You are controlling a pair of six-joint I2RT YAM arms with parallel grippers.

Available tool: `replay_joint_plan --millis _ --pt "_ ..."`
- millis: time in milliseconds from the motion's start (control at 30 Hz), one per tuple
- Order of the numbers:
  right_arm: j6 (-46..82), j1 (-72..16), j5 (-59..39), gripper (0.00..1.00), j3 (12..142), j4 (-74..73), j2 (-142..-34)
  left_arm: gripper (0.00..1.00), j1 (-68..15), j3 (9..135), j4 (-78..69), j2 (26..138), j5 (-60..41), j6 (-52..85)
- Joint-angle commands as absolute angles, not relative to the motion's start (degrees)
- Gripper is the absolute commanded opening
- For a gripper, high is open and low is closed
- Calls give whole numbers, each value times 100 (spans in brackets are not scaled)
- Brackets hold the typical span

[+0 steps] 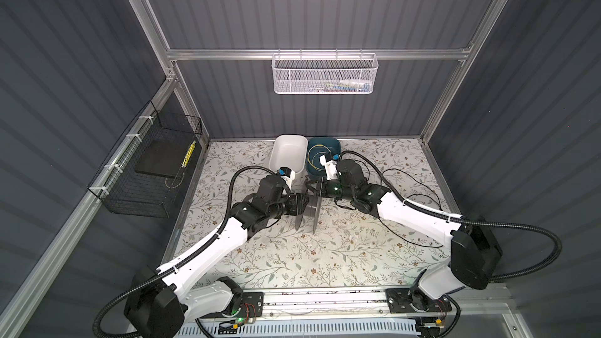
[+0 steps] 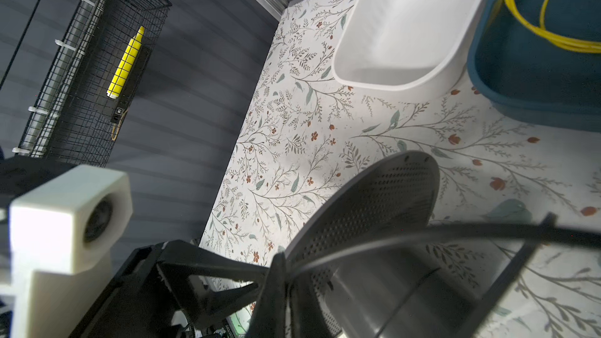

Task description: Wrap the cables

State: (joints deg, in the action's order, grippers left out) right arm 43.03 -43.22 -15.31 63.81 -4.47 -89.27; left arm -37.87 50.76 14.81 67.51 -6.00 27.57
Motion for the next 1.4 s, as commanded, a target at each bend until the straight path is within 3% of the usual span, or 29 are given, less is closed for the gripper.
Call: replay_joint_plan --millis 0,500,733,1367 --pt "4254 -4351 -1648 0 6500 -457 -9032 54 -3753 5017 1011 6769 -560 2506" --pt "4386 -4351 -1867 0 6482 -624 -9228 33 -3739 4826 717 7104 -326 2269" --pt "4186 -4472 -1481 0 6536 -257 -9219 32 -3727 4851 580 7301 -384 2174" --pt "4438 -4482 -1564 0 6386 -546 -9333 0 -3709 4678 743 7045 -212 1968"
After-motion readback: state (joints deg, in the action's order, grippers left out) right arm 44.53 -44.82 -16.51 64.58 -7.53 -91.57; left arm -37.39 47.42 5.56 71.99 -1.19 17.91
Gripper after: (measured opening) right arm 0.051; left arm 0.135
